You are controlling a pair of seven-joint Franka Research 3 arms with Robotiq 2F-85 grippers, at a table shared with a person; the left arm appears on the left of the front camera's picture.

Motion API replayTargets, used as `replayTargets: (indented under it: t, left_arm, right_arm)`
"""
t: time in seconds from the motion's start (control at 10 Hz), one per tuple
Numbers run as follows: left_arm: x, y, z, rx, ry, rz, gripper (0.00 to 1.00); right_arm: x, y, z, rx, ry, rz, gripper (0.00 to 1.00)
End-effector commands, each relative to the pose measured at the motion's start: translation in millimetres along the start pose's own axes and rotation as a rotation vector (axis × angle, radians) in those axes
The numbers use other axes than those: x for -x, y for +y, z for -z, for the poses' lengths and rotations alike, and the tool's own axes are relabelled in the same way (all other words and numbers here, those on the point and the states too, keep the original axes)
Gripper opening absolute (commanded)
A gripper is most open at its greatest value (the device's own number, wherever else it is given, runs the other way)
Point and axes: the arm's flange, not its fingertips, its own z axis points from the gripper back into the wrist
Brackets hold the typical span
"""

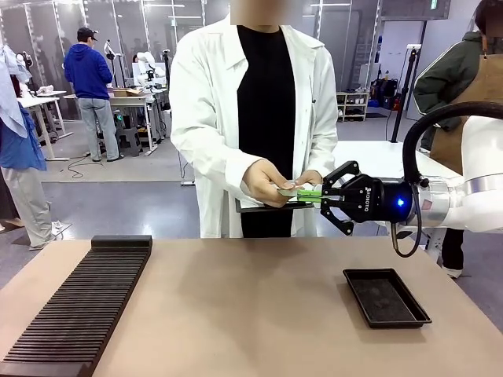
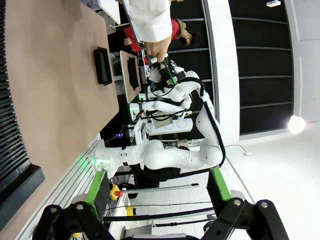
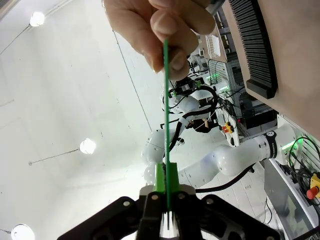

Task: Inspect the PCB.
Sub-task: Place the Blank PCB in the ESD tray.

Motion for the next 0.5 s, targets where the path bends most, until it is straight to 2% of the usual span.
replayTargets:
  t: [0.0, 0.4]
  left_arm:
    - [1.5, -0.8, -0.9, -0.005, 0.001, 0.000, 1.00]
    - [1.5, -0.8, -0.9, -0.005, 0.001, 0.000, 1.00]
  right_arm:
    - [0.2, 0.4, 0.4, -0.001, 0.000, -0.003, 0.00]
    - [0.2, 0.4, 0.4, -0.001, 0.000, -0.003, 0.00]
